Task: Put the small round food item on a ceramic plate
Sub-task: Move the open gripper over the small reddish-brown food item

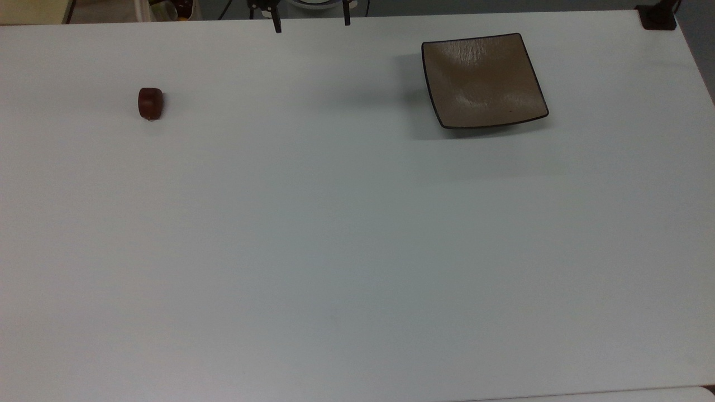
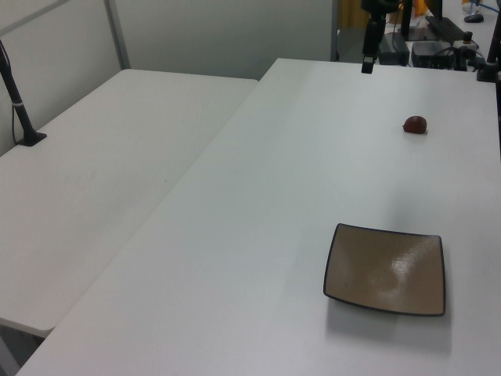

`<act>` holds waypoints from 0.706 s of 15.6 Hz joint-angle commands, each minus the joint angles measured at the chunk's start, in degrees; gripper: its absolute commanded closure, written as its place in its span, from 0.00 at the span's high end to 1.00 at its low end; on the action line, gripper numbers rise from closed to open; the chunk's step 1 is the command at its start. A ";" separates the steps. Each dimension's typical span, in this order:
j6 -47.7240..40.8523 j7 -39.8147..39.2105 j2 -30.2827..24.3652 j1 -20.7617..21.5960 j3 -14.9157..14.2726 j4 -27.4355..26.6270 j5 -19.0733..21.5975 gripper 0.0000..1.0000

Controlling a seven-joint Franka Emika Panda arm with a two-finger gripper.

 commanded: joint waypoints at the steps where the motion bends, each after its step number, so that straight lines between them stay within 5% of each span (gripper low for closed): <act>1: 1.39 0.96 -0.27 0.57 -0.81 -0.68 0.54 1.00; 11: 1.22 -0.09 0.17 -3.12 -0.81 -0.86 0.11 1.00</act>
